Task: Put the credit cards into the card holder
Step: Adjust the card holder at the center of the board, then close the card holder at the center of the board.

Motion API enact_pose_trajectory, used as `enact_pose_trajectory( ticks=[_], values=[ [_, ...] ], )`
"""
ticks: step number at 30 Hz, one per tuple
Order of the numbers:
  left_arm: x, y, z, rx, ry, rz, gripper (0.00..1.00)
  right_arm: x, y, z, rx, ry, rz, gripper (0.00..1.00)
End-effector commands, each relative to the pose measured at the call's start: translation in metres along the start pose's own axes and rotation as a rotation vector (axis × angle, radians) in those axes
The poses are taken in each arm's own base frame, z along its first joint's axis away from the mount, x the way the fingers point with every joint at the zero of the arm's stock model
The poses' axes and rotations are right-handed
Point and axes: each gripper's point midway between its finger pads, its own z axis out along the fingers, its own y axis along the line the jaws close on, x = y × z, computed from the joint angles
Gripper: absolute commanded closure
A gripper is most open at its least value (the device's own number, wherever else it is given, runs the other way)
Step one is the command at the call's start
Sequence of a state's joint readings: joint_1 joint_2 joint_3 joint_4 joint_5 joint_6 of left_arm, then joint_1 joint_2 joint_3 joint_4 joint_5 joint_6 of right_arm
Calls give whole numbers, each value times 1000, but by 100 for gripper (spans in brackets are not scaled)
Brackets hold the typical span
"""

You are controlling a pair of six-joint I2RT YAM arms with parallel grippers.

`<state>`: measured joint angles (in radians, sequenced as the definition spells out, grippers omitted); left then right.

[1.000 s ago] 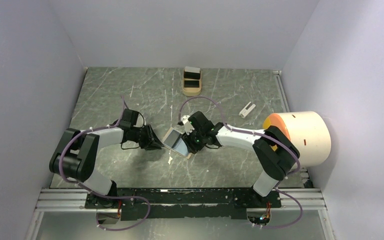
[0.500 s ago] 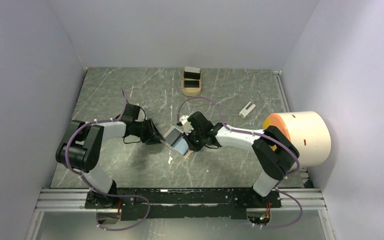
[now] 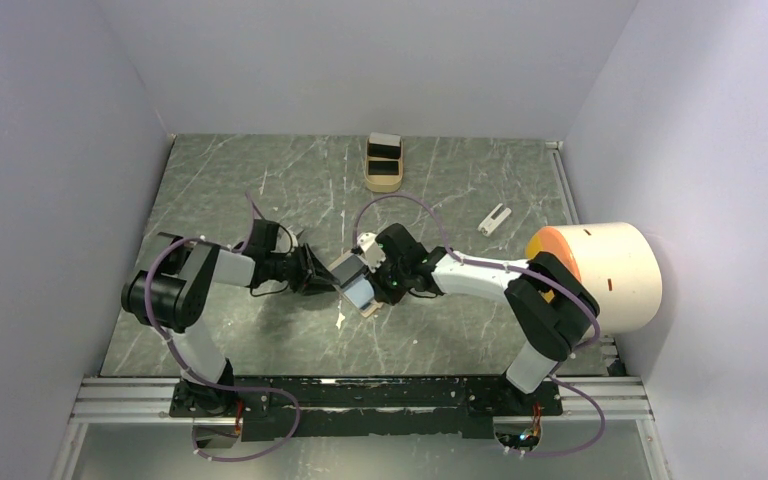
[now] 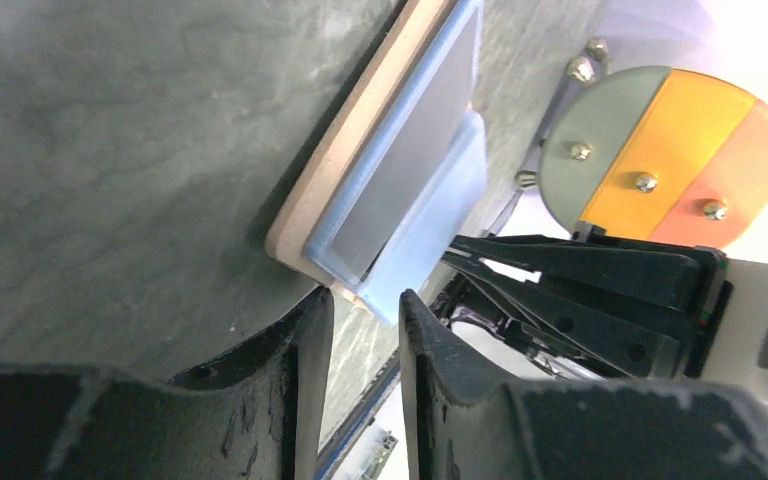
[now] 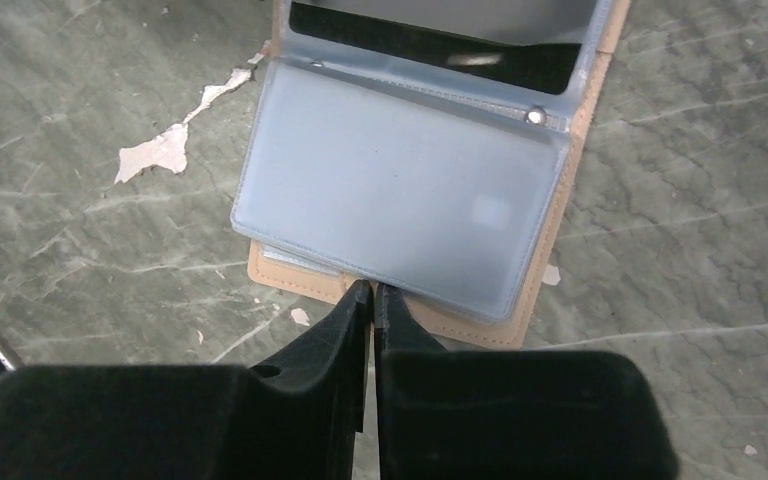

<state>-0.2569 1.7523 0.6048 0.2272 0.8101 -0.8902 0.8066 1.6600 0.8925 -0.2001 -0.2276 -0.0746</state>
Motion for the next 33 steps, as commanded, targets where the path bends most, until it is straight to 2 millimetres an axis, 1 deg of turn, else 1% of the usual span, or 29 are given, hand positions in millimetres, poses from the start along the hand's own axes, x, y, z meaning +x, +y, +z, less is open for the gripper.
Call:
enact_pose_trajectory(
  ticks=[1, 3, 6, 9, 12, 17, 21, 25, 27, 29, 31, 33],
  values=[
    [-2, -34, -6, 151, -16, 55, 65, -7, 14, -2, -64, -46, -14, 94],
    [-1, -39, -9, 174, -32, 35, 65, -10, 18, -3, -82, -52, 11, 96],
    [2, -38, -15, 162, -68, 14, 66, -14, 25, -7, -114, -70, 27, 100],
    [-3, -25, -22, 53, -128, 3, 66, -18, 34, -15, -158, -111, -3, 100],
    [-5, -12, -34, -32, -177, -11, 66, -18, 46, -22, -225, -146, -47, 100],
    [9, -2, -53, -8, -212, -68, 61, -20, 67, -26, -353, -179, -89, 100],
    [16, 5, -60, 19, -207, -102, 57, -26, 77, -27, -416, -236, -126, 100],
    [11, 14, -60, -21, -205, -103, 55, -28, 79, -26, -440, -268, -194, 100],
    [5, 15, -61, -51, -215, -90, 54, -30, 84, -29, -466, -291, -239, 100],
    [-2, 13, -62, -70, -218, -65, 55, -36, 91, -37, -487, -323, -283, 100],
    [-7, 5, -63, -60, -223, -45, 58, -43, 99, -49, -510, -372, -333, 100],
    [-12, 0, -65, -63, -235, -29, 62, -54, 99, -62, -477, -440, -358, 100]
  ],
)
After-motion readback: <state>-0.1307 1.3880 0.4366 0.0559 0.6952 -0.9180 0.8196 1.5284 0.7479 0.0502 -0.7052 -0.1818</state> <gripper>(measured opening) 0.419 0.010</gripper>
